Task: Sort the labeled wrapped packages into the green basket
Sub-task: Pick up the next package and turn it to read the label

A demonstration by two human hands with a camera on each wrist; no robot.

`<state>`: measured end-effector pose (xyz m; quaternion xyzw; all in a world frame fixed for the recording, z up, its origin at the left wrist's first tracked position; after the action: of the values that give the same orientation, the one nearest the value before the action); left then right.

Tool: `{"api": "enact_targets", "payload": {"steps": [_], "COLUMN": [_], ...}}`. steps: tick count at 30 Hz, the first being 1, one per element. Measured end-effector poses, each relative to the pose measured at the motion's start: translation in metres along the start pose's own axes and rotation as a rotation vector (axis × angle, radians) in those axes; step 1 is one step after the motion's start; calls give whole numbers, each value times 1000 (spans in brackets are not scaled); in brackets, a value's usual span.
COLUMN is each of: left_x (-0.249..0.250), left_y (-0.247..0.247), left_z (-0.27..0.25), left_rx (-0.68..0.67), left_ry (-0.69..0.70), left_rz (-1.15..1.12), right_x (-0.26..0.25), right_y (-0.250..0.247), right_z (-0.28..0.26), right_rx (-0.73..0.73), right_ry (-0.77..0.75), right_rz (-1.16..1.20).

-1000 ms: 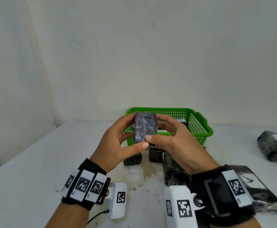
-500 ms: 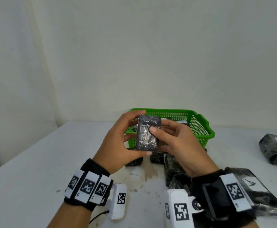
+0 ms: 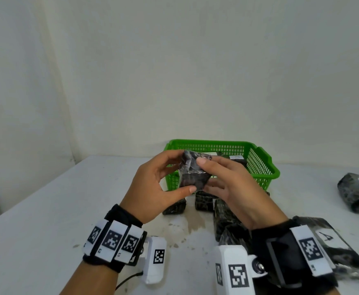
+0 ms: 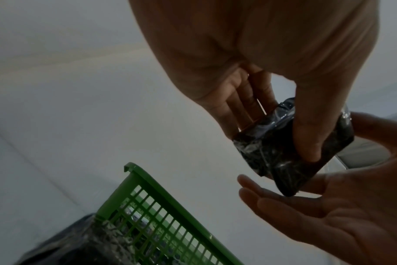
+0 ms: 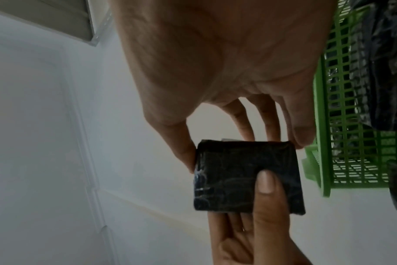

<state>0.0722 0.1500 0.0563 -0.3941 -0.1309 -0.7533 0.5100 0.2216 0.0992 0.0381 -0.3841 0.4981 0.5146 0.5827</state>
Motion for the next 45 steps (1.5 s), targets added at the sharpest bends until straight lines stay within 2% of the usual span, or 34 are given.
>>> {"api": "enact_targets", "payload": {"steps": [3,7,14,21,28,33,38,45], "left_x": [2,6,8,12,15,15,13,20], "left_y": [0,0,2,6,1,1,0,3], "left_z": [0,0,0,1,2,1,2,2], "left_rx": [-14,-27,-43,-87,-59,-62,-56,-60], "left_ry": [17,34,50,82,99,95,95,154], "left_rz": [19,6,-12,45,14,24,46,98], "right_x": [6,3,2,3,1,-1,2,2], "right_y": [4,8,3,7,10,7,5,0], "right_z": [-2,-3,-2,-2,-3,-2,0,0], "right_rx": [-80,-133,-90,-113,-178,-137,-146,-90], "right_ry": [63,58,43,35,31,-1,38,45], "right_rz": [-10,4,-7,1,114,70,-11,-31]}}
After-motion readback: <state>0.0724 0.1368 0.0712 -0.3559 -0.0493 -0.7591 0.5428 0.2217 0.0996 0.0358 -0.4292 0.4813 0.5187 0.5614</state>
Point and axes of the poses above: each hand's wrist, its own z-axis towards the middle knuckle, its own y-axis out of the palm, x = y × z, the point moved 8 cm from there along z, towards the middle knuckle, and after that the axes turned 5 degrees about -z, right-handed, at the moved point
